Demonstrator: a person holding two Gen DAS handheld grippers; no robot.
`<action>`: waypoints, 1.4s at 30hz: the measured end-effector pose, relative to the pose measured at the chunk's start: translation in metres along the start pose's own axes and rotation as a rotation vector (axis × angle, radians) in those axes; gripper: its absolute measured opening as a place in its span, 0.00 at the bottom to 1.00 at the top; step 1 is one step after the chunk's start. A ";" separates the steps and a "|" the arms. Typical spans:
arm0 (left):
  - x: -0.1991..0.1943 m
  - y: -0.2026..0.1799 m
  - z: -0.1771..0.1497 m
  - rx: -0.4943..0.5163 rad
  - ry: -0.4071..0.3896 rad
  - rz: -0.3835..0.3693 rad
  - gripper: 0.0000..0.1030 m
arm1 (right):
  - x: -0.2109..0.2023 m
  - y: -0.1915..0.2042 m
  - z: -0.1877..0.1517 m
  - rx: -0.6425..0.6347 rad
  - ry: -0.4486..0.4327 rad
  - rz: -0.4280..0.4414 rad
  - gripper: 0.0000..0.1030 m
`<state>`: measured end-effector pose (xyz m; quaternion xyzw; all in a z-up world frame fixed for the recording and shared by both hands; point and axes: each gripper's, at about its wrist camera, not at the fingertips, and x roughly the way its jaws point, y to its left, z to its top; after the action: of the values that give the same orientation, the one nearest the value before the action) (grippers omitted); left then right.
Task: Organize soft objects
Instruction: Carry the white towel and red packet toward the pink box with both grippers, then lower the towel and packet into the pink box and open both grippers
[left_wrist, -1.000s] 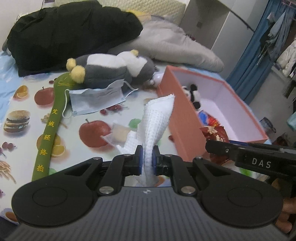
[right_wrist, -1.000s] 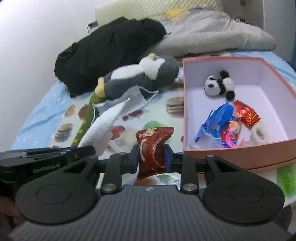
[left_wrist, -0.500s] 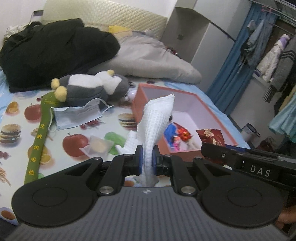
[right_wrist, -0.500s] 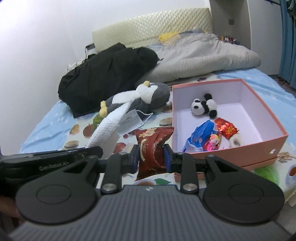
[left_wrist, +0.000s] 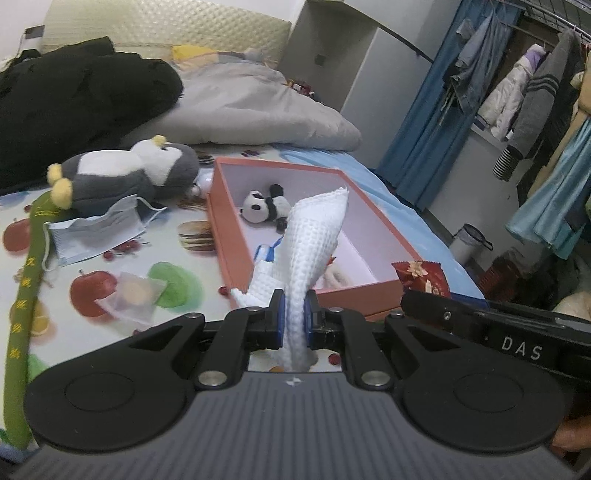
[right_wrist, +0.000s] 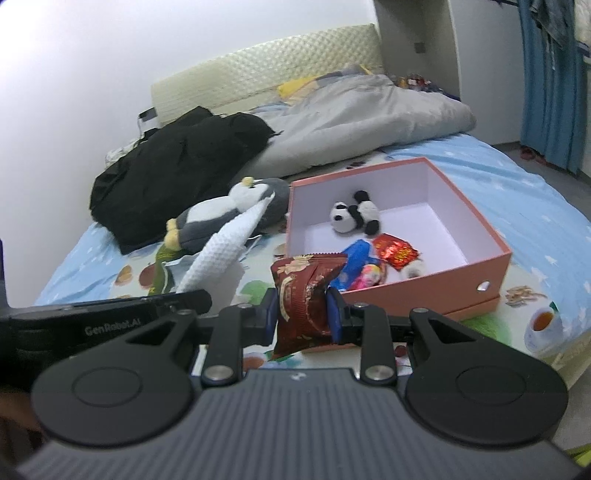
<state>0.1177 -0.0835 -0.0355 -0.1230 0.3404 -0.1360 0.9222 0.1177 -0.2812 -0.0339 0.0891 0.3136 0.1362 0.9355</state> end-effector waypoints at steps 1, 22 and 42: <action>0.005 -0.002 0.003 0.006 0.003 0.001 0.12 | 0.001 -0.004 0.002 0.005 0.000 -0.003 0.31; 0.179 -0.025 0.092 0.072 0.155 0.040 0.12 | 0.119 -0.096 0.064 0.066 0.108 -0.021 0.31; 0.251 -0.009 0.106 0.052 0.224 0.066 0.46 | 0.183 -0.143 0.063 0.141 0.213 -0.062 0.50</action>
<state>0.3700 -0.1620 -0.1039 -0.0720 0.4415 -0.1271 0.8853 0.3246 -0.3646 -0.1229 0.1300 0.4226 0.0936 0.8921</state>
